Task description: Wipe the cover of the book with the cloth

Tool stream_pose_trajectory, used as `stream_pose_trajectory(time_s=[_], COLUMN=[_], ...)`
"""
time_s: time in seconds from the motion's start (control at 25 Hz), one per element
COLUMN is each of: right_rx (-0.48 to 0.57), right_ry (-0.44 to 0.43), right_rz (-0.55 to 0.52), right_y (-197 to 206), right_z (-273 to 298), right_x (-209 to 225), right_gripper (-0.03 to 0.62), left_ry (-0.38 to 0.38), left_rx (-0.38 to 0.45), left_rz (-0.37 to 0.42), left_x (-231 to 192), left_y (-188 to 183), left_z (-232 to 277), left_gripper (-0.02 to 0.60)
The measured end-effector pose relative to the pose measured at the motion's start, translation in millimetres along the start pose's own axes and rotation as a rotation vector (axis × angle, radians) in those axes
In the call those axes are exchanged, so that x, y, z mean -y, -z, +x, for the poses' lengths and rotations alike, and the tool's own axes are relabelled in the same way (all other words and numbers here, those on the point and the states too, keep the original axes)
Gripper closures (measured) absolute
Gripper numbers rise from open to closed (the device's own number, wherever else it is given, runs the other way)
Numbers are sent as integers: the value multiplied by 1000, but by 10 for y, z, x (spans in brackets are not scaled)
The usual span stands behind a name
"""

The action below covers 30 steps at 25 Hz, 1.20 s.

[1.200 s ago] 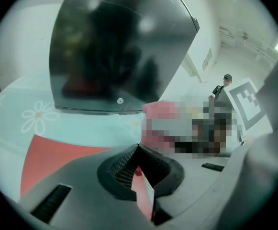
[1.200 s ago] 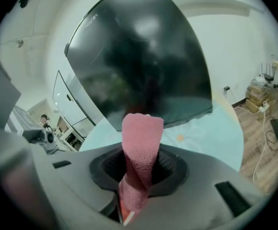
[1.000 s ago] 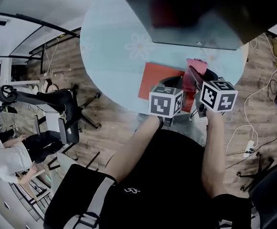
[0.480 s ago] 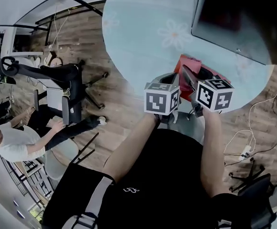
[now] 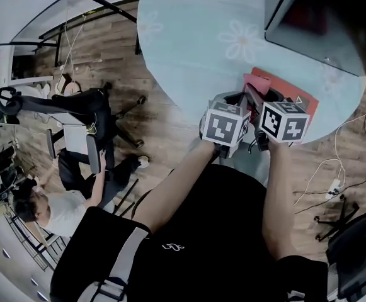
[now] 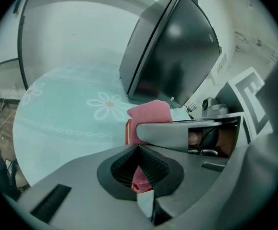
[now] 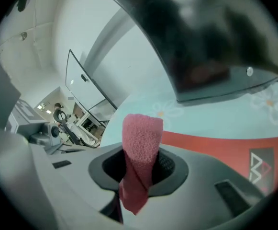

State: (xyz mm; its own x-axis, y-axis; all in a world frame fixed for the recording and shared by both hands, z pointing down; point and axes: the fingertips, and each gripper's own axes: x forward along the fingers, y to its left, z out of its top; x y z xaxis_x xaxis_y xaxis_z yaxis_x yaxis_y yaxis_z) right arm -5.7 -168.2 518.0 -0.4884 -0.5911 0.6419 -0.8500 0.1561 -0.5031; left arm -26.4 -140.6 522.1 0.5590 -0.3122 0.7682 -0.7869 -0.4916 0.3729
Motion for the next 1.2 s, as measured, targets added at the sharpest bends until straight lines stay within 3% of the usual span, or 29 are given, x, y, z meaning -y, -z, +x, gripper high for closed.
stream_pose_trajectory(time_s=[0.28, 0.92, 1.2], right_rx=[-38, -43, -30], right_ry=[82, 114, 107], right_rz=[80, 37, 30], right_y=[261, 381, 381], right_z=[49, -11, -50], right_x=[236, 269, 306], right_gripper=[493, 494, 496], left_ry=[39, 80, 51], left_rx=[-114, -113, -124], left_rz=[56, 21, 32], left_x=[69, 153, 159], left_y=[278, 370, 380], left_z=[249, 252, 265], left_gripper=[568, 568, 568])
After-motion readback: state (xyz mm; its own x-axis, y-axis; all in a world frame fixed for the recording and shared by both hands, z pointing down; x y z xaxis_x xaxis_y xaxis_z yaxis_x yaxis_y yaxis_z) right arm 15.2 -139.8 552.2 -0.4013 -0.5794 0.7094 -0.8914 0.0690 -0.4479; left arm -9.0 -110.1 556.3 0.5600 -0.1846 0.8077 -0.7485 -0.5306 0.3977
